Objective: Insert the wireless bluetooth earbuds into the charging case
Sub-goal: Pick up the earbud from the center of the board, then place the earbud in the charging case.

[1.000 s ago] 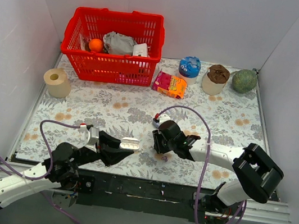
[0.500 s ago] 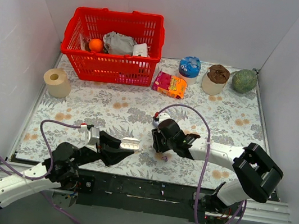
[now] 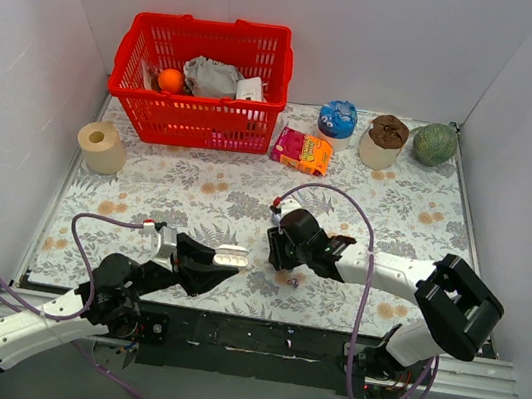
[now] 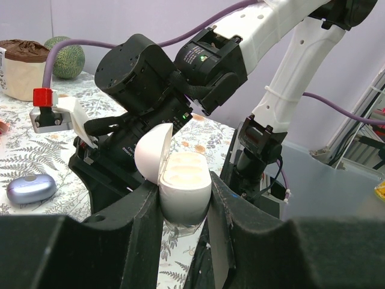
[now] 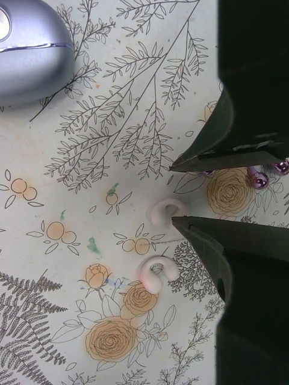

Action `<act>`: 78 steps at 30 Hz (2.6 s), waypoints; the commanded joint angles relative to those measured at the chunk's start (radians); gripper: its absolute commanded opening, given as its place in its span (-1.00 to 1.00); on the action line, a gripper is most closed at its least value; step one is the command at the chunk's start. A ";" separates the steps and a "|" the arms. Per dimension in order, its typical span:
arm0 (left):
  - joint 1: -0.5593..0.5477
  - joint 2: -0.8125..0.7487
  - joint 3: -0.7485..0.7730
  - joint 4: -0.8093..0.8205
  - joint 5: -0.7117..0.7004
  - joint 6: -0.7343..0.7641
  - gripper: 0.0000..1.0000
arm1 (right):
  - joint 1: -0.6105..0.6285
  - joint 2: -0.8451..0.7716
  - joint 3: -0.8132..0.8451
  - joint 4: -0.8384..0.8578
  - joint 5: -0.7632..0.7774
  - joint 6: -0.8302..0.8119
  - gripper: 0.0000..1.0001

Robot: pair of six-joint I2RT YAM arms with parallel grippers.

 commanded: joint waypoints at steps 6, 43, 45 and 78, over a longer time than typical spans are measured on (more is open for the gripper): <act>0.002 -0.003 0.020 0.004 0.002 -0.005 -1.00 | -0.002 0.043 0.043 0.017 -0.037 0.012 -0.13; 0.002 -0.009 0.017 0.004 0.004 -0.012 -1.00 | -0.002 0.103 0.031 0.026 -0.132 0.049 -0.51; 0.002 -0.006 0.015 0.003 0.004 -0.012 -1.00 | -0.002 0.090 0.026 0.031 -0.126 0.049 -0.73; 0.004 0.479 0.218 0.237 0.481 0.086 -1.00 | 0.205 -0.586 0.499 -0.466 -0.545 -0.447 -0.97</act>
